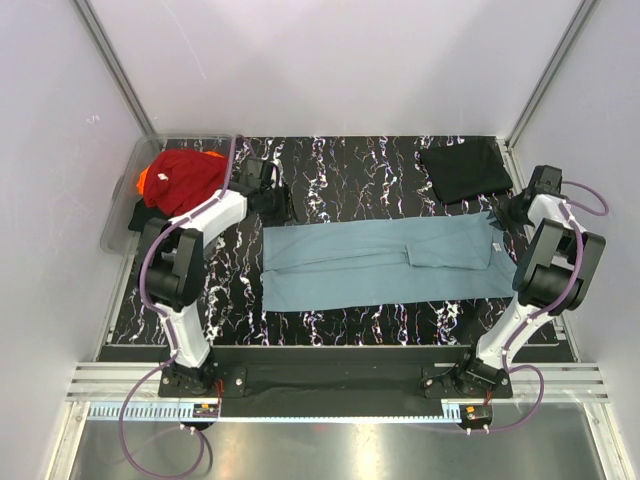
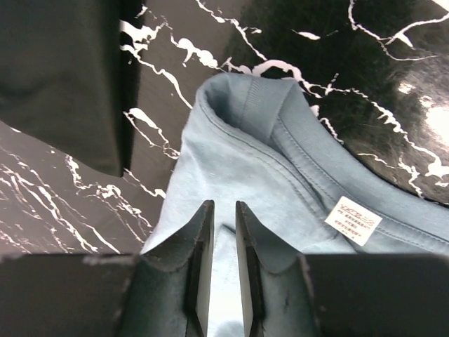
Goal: Fold and stack the t-shirts
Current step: Fold the tshirt
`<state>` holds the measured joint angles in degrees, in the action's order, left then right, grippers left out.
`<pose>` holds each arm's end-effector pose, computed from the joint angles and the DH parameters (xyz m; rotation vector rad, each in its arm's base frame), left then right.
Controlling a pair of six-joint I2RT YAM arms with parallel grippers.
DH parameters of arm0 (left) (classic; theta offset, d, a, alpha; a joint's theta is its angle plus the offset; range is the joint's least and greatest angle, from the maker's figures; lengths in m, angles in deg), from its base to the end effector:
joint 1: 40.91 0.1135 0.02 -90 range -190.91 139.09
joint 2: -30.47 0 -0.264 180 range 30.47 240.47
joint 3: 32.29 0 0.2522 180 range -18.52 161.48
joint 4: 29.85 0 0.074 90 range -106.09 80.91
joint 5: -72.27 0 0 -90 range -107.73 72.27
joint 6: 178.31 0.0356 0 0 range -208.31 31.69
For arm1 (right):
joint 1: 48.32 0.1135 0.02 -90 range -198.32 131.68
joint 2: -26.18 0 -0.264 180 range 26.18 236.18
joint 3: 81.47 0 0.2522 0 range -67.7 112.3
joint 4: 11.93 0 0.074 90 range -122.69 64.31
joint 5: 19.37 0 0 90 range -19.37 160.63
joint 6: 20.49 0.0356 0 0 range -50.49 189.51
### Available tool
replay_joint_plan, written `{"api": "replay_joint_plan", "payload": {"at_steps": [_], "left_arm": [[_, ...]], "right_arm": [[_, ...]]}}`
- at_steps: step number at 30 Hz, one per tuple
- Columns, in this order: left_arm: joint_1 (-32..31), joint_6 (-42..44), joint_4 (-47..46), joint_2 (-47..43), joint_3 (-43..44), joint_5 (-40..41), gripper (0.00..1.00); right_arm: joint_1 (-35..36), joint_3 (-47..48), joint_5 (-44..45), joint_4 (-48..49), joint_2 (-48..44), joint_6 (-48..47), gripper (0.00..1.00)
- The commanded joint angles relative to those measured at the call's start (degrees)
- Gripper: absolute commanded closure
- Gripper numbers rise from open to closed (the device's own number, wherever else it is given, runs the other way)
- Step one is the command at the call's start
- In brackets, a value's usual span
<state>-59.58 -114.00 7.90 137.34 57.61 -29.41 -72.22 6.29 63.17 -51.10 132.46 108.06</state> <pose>0.3773 -0.1351 0.2037 -0.0745 2.5915 -0.5565 0.3599 -0.1544 0.1944 1.2990 2.2371 0.2628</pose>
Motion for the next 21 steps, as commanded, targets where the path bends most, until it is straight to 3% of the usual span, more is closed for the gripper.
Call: {"api": "replay_joint_plan", "payload": {"at_steps": [1,8,12,21], "left_arm": [[0.22,1.26,0.62,-3.86,-0.28,-5.53,0.51],[0.31,1.79,1.85,-1.41,-3.98,-5.02,0.51],[1.27,0.73,2.38,1.58,-6.08,-2.48,0.51],[2.15,-0.06,3.79,2.21,-6.70,2.27,0.51]], "right_arm": [[-0.09,3.51,-1.41,0.89,1.20,1.53,0.76],[-0.09,9.05,-1.42,0.80,9.98,0.93,0.77],[-0.27,10.99,3.59,0.63,12.98,0.22,0.77],[-1.15,10.99,6.59,0.80,13.25,-0.66,0.77]]}}
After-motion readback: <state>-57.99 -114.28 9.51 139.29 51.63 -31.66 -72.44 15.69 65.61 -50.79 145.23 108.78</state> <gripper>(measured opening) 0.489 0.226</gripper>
